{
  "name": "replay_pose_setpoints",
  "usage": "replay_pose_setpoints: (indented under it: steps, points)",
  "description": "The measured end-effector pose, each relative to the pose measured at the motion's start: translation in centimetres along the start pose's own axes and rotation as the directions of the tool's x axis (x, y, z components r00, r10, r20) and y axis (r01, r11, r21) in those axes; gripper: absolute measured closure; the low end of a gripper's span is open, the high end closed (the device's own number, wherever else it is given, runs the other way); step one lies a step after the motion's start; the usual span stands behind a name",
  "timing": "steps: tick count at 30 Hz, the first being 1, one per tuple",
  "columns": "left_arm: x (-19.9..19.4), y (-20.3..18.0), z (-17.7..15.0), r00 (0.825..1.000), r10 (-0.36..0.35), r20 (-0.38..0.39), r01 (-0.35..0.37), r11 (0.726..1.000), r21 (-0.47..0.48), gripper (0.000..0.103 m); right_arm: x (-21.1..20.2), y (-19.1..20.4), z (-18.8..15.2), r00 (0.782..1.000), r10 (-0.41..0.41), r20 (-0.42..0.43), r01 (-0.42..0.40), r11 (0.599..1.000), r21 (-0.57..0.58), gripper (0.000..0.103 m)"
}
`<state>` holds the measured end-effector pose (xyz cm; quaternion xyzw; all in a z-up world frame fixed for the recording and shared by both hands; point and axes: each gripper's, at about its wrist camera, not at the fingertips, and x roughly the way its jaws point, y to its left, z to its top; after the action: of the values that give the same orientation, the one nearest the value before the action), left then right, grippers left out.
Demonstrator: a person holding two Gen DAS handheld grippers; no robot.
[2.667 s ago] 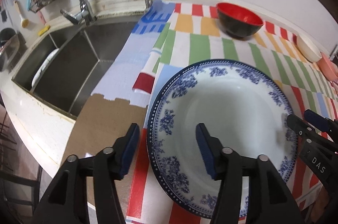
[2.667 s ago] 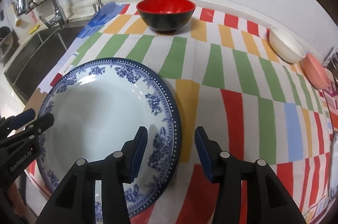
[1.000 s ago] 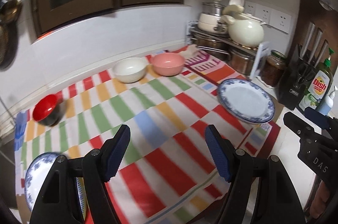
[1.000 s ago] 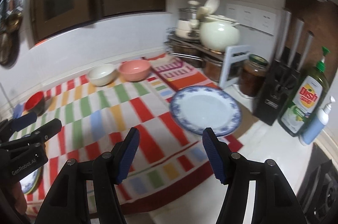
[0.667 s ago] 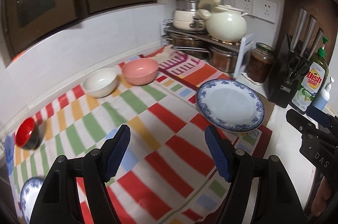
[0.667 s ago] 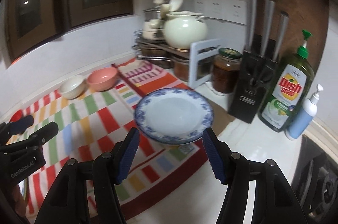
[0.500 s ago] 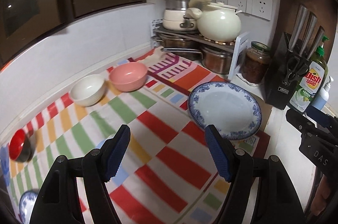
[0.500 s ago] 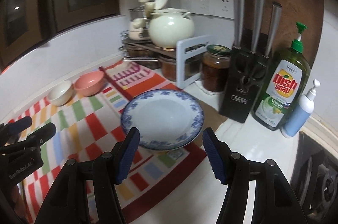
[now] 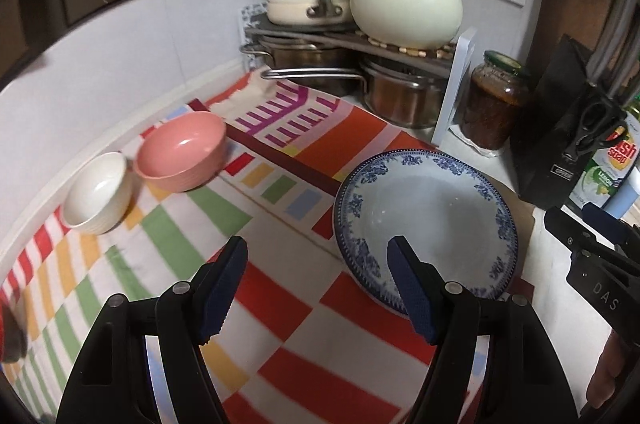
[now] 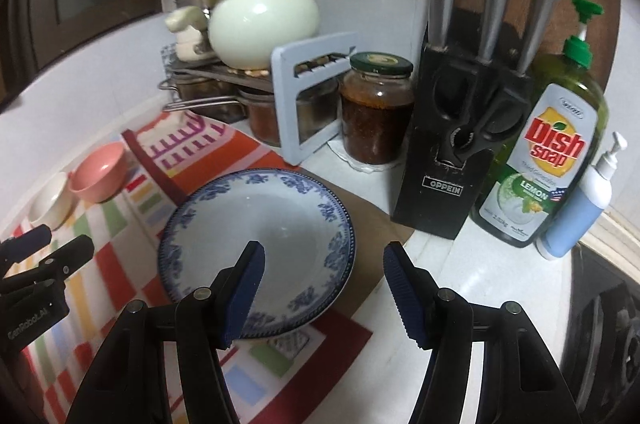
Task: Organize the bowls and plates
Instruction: 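Move both grippers to the second blue-floral plate beside the jars, then close both grippers on the rim of the blue-floral plate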
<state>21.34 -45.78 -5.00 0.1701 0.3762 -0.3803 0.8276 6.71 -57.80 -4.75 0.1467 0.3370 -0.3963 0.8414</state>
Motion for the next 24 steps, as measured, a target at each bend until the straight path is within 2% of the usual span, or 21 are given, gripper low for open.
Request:
replay_pose_setpoints:
  steps: [8,16,24]
  points:
    - [5.3,-1.0,1.4,0.998,-0.020,-0.058,0.020,1.000,0.002,0.033,6.1,-1.0,0.9,0.995,-0.002,-0.101,0.006,0.999,0.042,0.041]
    - [9.7,-1.3,1.5,0.990,-0.042,-0.135,0.041,0.999,-0.010,0.037,9.8,-1.0,0.7,0.989,-0.035,-0.146,0.039,0.999,0.023,0.041]
    - [11.9,-1.5,1.5,0.981,-0.072,-0.178,0.068,0.997,-0.031,0.040,12.3,-1.2,0.3,0.982,-0.030,-0.186,0.037,0.999,0.036,0.044]
